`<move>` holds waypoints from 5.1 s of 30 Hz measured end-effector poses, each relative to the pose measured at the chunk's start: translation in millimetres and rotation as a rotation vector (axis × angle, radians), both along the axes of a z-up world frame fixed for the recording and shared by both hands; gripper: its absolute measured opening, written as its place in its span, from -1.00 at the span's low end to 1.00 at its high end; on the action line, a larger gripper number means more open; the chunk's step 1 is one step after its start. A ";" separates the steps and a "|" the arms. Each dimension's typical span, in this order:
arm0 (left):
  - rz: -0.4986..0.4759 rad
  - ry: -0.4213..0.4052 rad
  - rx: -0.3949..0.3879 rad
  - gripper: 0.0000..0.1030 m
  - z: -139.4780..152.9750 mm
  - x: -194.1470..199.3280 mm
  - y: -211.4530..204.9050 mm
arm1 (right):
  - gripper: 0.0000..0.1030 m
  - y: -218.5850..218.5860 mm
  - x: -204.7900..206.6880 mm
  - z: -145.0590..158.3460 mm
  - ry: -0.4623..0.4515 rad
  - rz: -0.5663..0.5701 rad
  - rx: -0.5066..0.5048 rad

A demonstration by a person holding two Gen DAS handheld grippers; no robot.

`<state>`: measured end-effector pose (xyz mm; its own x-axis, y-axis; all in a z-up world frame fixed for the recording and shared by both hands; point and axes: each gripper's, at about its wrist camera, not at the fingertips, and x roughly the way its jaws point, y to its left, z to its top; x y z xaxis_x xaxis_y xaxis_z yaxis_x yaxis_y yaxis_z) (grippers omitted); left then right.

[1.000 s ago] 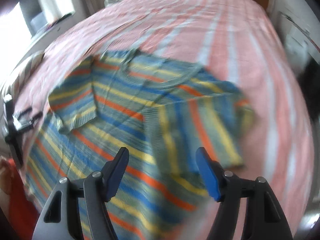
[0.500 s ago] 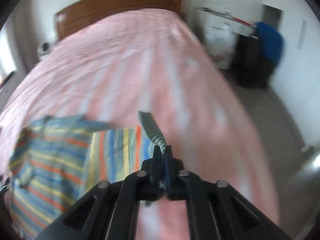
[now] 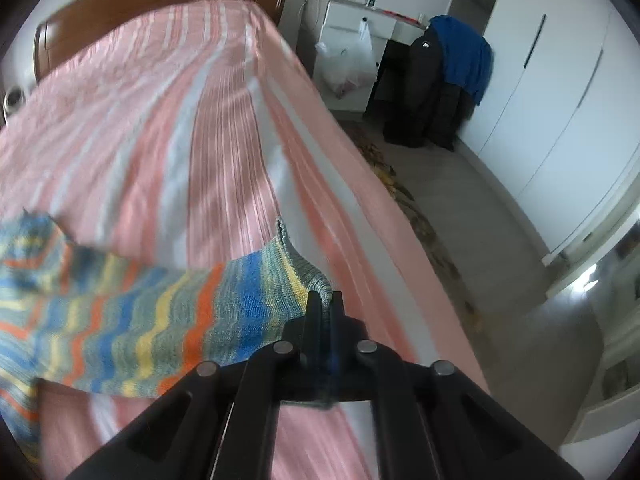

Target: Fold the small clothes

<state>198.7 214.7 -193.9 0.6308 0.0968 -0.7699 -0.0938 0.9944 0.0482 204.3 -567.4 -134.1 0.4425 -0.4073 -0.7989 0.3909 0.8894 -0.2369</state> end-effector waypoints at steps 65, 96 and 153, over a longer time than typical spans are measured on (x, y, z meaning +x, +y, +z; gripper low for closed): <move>0.000 0.000 0.003 0.99 0.2 0.3 -0.6 | -0.37 191.4 -227.0 -15.5 0.009 0.437 0.511; -0.744 0.116 0.335 0.45 43.6 6.8 -236.0 | 0.02 196.5 -242.1 -29.2 -0.129 0.385 0.523; -0.299 0.285 -0.283 -0.28 24.9 -188.6 -78.1 | 0.06 214.9 -243.1 -38.5 0.117 0.539 0.615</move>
